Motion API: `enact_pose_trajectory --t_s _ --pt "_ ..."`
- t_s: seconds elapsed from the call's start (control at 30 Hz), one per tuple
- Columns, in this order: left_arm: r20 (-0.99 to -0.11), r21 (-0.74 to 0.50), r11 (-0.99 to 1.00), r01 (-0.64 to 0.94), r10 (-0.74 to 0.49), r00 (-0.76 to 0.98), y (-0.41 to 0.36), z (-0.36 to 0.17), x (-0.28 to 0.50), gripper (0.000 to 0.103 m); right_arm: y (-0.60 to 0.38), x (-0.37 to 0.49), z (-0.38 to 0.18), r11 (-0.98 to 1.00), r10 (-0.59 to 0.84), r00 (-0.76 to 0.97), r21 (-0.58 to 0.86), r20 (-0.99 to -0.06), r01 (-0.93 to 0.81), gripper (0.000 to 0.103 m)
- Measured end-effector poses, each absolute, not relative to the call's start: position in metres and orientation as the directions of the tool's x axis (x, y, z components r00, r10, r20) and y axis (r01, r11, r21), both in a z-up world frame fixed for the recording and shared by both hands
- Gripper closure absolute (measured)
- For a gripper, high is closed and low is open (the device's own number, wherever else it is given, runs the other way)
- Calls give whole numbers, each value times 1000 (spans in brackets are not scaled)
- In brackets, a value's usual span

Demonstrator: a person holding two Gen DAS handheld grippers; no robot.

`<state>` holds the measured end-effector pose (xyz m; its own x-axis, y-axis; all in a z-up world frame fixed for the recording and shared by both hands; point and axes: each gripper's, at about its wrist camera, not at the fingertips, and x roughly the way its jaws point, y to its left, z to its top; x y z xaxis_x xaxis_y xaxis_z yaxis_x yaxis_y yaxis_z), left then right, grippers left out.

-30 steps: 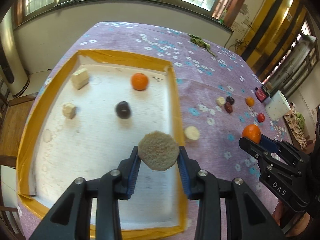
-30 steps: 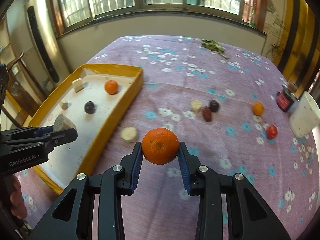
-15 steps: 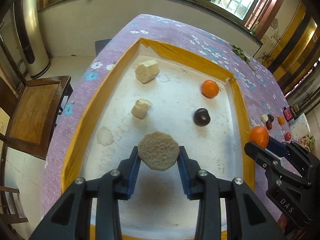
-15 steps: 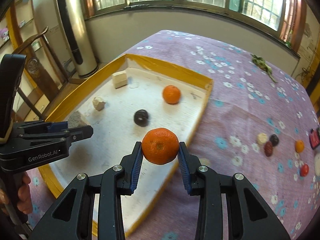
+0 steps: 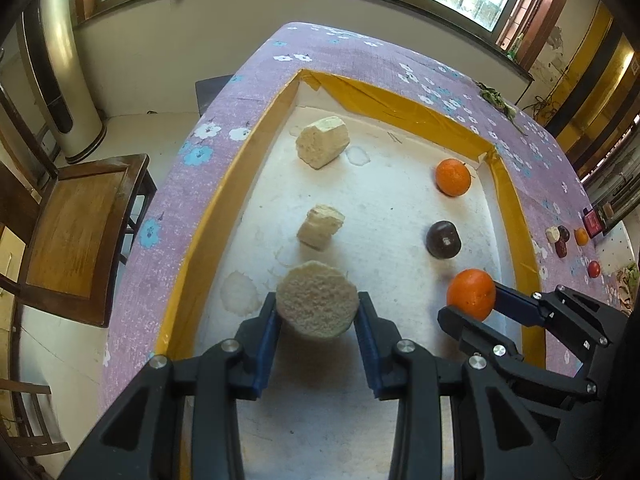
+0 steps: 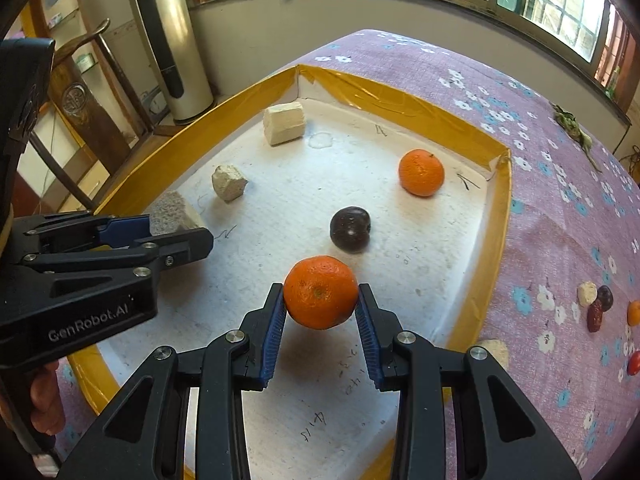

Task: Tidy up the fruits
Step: 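Carry the cream cylinder and orange over the tray with both grippers, then open both grippers to release the cylinder and orange in the tray, then withdraw both tools from the tray toward the remaining fruit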

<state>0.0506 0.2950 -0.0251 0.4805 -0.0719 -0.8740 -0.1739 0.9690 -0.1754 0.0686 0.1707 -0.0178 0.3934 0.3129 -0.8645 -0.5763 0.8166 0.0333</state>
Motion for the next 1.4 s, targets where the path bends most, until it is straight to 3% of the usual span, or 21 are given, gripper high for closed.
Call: enact_pose_trajectory --t_s 0.33,0.5,0.8,0.9,1.4 --pt "-874 -169 971 -170 -69 480 294 -25 51 63 165 70 -26 825 290 379 29 -879 -565 69" --pt "-879 -173 968 -179 -69 471 293 -24 48 61 153 70 -23 836 294 382 41 -876 -548 63" --pt "-878 -154 969 -194 -44 476 283 -18 35 47 135 53 -9 838 310 411 42 -857 -545 62" --pt "-874 -117 971 -210 0 486 280 -12 30 33 129 43 0 837 308 438 21 -845 -547 58" --pt "-853 -129 970 -204 -3 522 234 8 22 23 54 13 14 879 284 488 21 -825 -477 53"
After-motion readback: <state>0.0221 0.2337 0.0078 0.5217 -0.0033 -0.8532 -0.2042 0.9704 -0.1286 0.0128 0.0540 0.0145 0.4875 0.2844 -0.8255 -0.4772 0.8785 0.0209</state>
